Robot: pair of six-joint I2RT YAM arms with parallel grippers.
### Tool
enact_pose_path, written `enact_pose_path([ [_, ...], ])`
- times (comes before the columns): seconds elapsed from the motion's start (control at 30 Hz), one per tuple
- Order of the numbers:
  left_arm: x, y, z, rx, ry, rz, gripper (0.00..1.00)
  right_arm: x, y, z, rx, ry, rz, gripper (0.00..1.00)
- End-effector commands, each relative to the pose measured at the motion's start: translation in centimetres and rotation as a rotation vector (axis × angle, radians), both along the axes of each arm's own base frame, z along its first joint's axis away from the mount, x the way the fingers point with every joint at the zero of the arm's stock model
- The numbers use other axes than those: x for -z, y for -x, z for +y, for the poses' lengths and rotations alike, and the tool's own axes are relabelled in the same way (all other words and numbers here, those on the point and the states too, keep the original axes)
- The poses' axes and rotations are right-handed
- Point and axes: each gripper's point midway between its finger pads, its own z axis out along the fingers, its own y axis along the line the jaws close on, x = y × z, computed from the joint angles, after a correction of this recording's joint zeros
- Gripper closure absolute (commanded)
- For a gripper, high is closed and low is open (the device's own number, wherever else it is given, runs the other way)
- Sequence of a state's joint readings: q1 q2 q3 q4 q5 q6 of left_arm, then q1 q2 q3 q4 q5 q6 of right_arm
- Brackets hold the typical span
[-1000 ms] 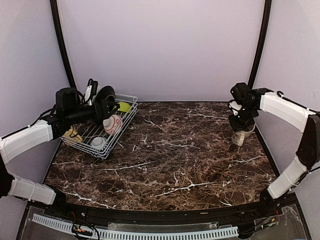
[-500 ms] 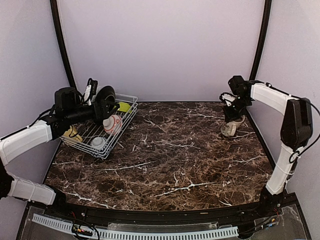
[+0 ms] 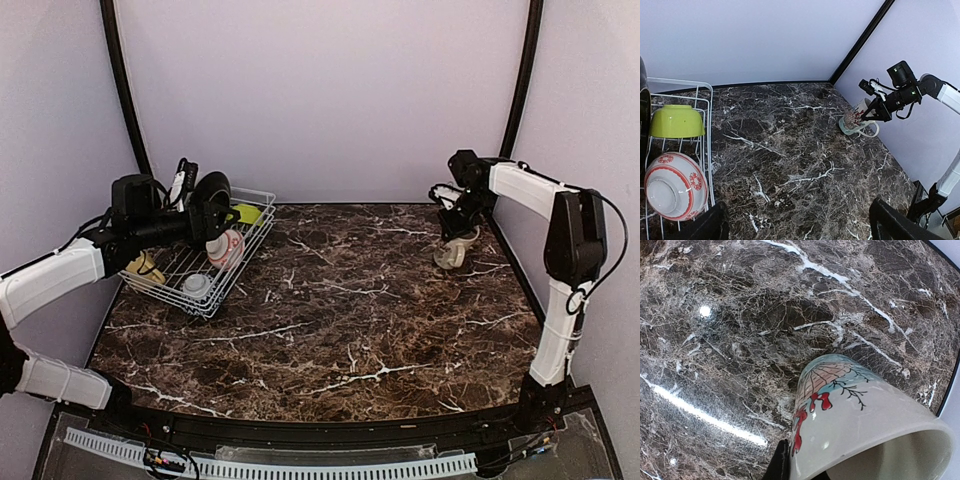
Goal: Unload the mixed dishes from the dish rack
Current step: Place the cup at the corner of the board.
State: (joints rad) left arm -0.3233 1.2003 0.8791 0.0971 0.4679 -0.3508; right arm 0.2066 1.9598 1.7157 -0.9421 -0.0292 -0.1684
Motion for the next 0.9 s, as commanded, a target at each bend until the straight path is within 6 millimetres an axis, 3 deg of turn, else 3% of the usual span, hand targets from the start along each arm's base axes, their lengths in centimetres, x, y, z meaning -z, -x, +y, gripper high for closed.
enact_pose_path([
  [0.0, -0.6, -0.2, 0.3, -0.009, -0.037, -0.013, 0.03, -2.2, -2.1, 0.1, 0.008, -0.012, -0.087, 0.99],
  [0.07, -0.5, -0.4, 0.5, -0.023, -0.056, -0.009, 0.03, -2.4, -2.2, -0.2, 0.030, -0.002, -0.090, 0.93],
  [0.2, 0.4, -1.2, 2.7, -0.142, -0.159, 0.020, 0.03, -3.3, -2.4, -0.2, 0.050, -0.015, -0.116, 0.63],
  [0.33, 1.1, -1.8, 5.0, -0.243, -0.277, 0.037, 0.03, -4.8, -2.6, -0.7, 0.086, 0.010, -0.147, 0.46],
  [0.53, 1.2, -2.8, 9.4, -0.411, -0.384, 0.041, 0.03, -7.5, -1.8, -0.3, 0.118, 0.023, -0.231, 0.31],
  [0.63, 1.1, -3.2, 13.0, -0.546, -0.423, 0.058, 0.03, -8.8, -1.2, 0.7, 0.103, 0.023, -0.276, 0.28],
  [0.73, 1.2, -3.3, 16.1, -0.653, -0.438, 0.081, 0.03, -9.2, -0.3, 1.5, 0.081, 0.068, -0.309, 0.27],
  [0.87, 2.2, -3.4, 20.5, -0.806, -0.468, 0.139, 0.02, -9.1, 0.9, 0.7, 0.093, 0.101, -0.367, 0.24],
])
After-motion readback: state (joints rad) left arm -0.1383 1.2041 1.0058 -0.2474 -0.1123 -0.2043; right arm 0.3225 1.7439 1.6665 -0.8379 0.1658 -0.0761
